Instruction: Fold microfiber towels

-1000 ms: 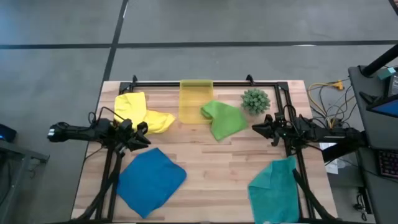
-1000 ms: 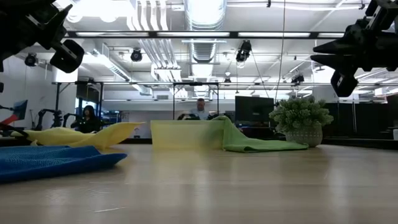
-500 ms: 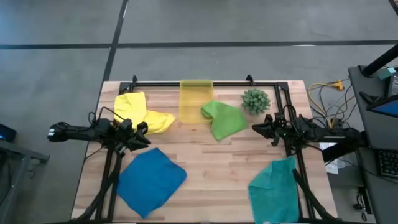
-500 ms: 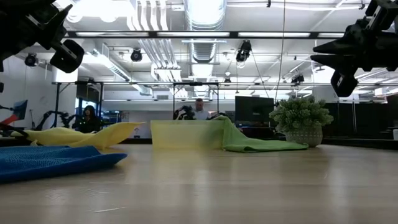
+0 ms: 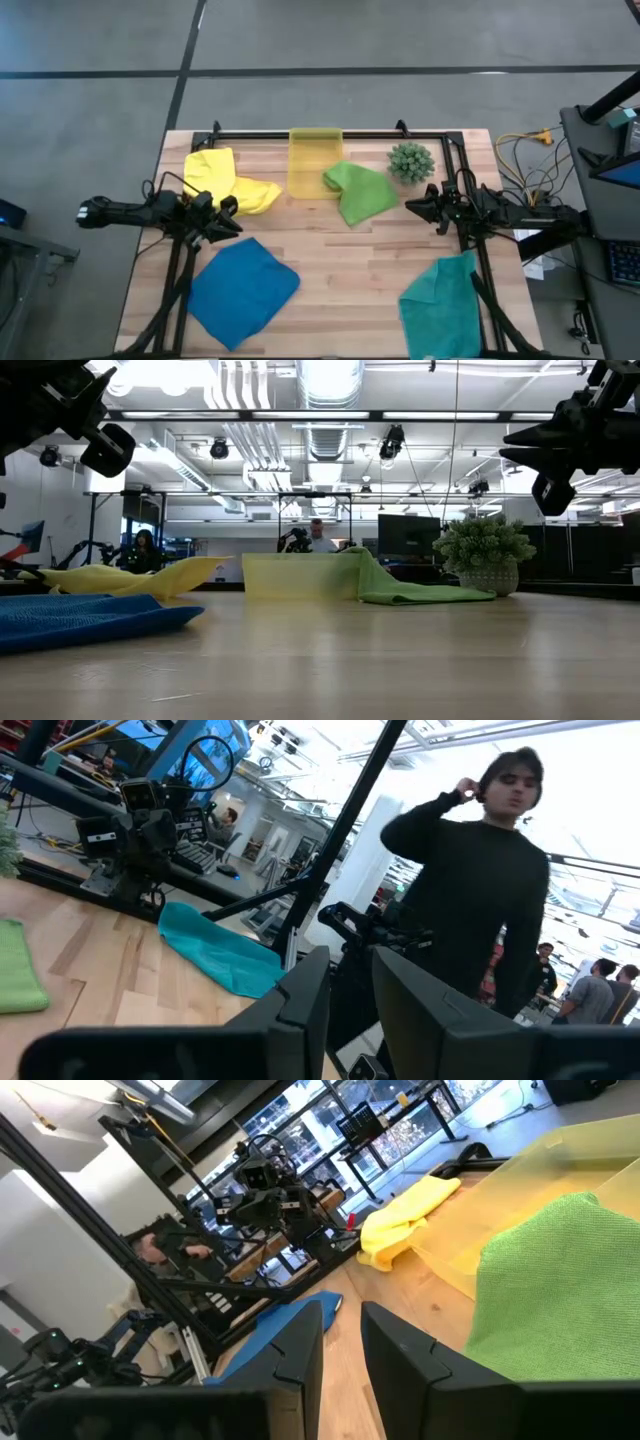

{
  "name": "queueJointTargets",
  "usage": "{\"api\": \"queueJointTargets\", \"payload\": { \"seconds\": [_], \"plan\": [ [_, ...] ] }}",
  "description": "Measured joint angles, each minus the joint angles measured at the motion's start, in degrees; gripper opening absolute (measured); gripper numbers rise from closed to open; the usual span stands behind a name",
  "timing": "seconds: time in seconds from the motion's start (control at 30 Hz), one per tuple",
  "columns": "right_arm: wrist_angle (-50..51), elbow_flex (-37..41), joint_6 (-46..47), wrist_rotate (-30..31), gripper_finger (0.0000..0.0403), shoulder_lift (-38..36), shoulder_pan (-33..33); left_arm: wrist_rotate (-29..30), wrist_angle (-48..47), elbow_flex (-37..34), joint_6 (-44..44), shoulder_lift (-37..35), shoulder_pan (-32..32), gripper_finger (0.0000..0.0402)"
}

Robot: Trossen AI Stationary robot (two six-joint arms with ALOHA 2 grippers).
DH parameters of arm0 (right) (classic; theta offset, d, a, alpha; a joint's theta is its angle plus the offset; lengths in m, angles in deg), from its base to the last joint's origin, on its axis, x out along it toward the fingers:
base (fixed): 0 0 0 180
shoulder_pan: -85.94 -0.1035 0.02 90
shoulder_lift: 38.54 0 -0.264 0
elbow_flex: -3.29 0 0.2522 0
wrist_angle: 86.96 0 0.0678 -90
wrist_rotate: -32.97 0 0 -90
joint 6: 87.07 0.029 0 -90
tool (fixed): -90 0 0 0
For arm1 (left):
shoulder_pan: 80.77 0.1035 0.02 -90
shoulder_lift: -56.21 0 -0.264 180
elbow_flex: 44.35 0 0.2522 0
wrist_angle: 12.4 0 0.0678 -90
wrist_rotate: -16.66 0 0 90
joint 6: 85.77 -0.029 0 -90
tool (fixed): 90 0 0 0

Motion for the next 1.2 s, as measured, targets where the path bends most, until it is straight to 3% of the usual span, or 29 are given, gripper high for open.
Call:
{"api": "queueJointTargets", "payload": {
  "seconds": [0.9,1.0,1.1,1.2],
  "plan": [
    [-1.1,0.0,0.9,0.0,0.0068,0.0,0.0,0.0,0.0,0.0,0.0,0.0,0.0,0.0067],
    [-4.1,0.0,7.5,0.0,0.0068,0.0,0.0,0.0,0.0,0.0,0.0,0.0,0.0,0.0067],
    [-9.1,0.0,22.8,0.0,0.0068,0.0,0.0,0.1,-0.2,0.0,-0.7,0.0,0.0,0.0067],
    [-13.5,0.0,30.6,4.7,0.0068,0.2,0.1,5.5,0.0,0.0,-7.0,0.0,0.1,0.0067]
  ]
}}
